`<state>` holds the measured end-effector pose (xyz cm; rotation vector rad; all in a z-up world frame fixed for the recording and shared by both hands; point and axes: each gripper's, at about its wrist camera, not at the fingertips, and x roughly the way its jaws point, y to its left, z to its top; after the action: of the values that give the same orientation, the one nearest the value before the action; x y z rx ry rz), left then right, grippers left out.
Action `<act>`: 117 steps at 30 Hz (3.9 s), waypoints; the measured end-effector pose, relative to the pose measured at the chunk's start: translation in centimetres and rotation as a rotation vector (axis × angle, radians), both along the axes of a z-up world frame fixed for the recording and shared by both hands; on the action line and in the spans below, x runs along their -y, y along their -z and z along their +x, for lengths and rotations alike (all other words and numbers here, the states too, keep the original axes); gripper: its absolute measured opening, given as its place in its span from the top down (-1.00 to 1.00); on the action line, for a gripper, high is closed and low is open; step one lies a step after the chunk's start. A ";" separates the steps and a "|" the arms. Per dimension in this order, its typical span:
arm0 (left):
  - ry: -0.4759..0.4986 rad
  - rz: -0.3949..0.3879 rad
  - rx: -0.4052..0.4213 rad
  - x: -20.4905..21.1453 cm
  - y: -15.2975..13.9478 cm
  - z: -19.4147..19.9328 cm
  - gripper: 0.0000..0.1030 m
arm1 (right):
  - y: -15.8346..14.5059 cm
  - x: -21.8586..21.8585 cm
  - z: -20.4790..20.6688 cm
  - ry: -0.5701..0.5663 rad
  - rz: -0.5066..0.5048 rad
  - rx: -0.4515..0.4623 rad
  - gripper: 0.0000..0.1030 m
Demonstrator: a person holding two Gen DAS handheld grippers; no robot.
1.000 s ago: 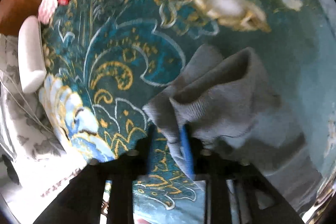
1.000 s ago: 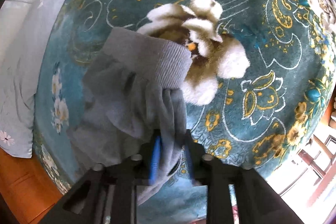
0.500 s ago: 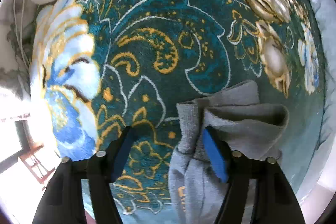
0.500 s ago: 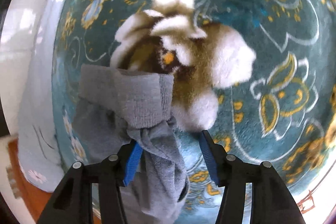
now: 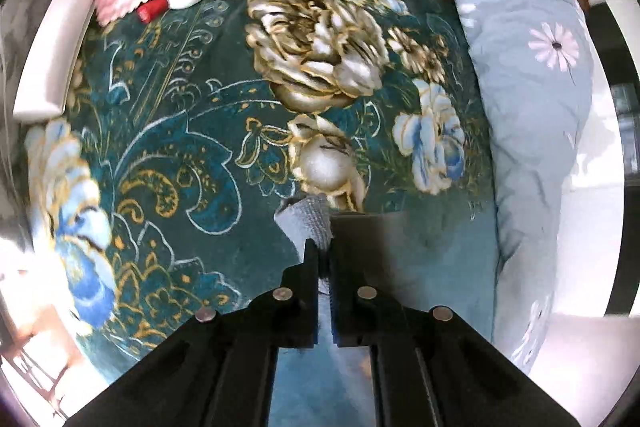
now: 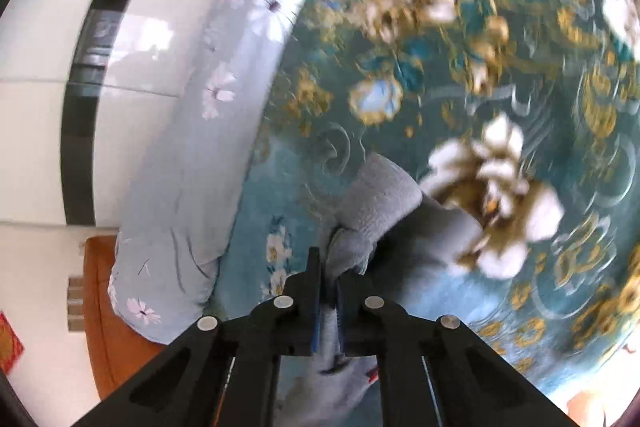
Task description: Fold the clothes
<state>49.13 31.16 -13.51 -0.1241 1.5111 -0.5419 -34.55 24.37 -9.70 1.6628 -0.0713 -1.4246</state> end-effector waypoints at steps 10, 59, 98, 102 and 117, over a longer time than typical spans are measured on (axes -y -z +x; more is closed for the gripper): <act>-0.166 0.287 -0.157 -5.5 8.9 -0.1 0.83 | 10.5 -2.7 -0.7 0.021 0.344 0.002 0.88; 0.063 0.144 -0.176 -1.4 10.4 -0.5 0.80 | 12.7 -0.5 3.0 -0.133 0.412 -0.018 0.87; -0.002 0.085 -0.161 -2.5 9.8 -1.6 0.74 | 11.2 -3.6 1.9 0.021 0.327 0.015 -0.12; 0.001 0.110 -0.148 -2.0 9.4 -1.8 0.74 | 14.4 -4.1 0.7 0.117 0.321 0.078 -0.12; 0.009 0.120 -0.109 1.2 9.8 -2.3 0.74 | 15.2 -3.6 1.2 0.157 0.199 0.146 -0.38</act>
<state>46.87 29.99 -23.35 -0.0547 1.6468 -0.4563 -33.36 28.01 -24.90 1.9610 -0.1497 -1.4624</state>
